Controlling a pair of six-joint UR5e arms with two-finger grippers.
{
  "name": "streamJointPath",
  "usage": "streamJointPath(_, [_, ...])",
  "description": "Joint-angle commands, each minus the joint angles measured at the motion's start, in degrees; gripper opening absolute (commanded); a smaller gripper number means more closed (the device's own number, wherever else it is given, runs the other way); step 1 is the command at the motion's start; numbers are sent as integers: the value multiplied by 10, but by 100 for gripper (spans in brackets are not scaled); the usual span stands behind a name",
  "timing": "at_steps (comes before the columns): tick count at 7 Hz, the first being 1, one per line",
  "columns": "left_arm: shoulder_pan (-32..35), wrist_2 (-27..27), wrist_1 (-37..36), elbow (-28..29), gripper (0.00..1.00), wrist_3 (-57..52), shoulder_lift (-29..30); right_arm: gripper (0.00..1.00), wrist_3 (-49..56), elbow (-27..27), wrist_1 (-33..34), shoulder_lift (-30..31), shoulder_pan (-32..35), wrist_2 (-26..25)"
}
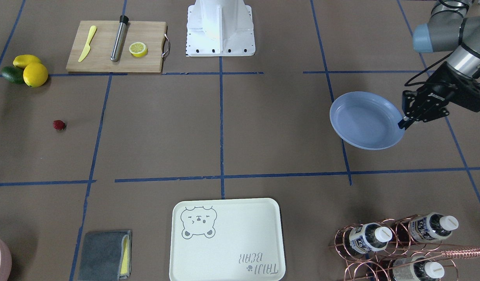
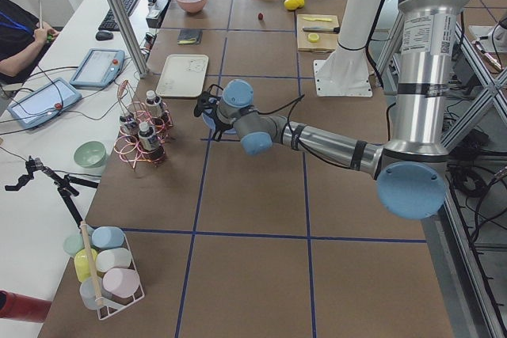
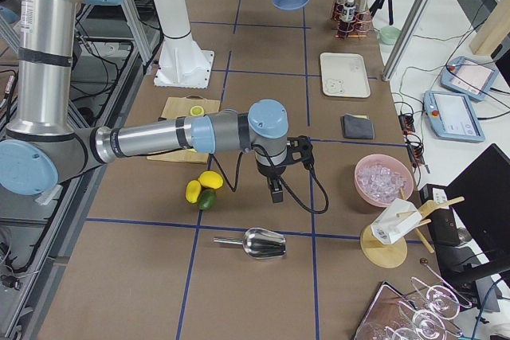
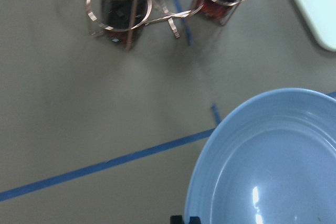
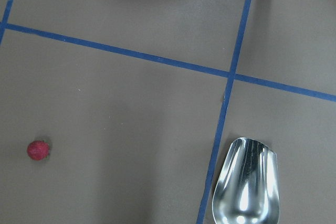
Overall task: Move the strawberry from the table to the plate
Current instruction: 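Grasp the light blue plate with the left gripper and slide it to table center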
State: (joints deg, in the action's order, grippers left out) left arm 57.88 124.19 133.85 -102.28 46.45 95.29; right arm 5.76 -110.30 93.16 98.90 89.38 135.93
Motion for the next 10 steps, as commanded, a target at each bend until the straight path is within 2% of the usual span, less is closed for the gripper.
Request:
streamJointPath(1, [-154, -115, -115, 7, 0, 127, 153, 100, -7, 2, 0, 2, 0, -1])
streamJointPath(2, [-203, -151, -143, 33, 0, 177, 211, 100, -7, 2, 0, 5, 1, -1])
streamJointPath(4, [-292, -228, -139, 89, 0, 209, 257, 100, -8, 3, 1, 6, 1, -1])
streamJointPath(9, [-314, -236, -136, 113, 0, 205, 256, 100, -8, 3, 1, 7, 1, -1])
streamJointPath(10, [-314, -236, -135, 113, 8, 206, 256, 100, -8, 3, 0, 7, 1, -2])
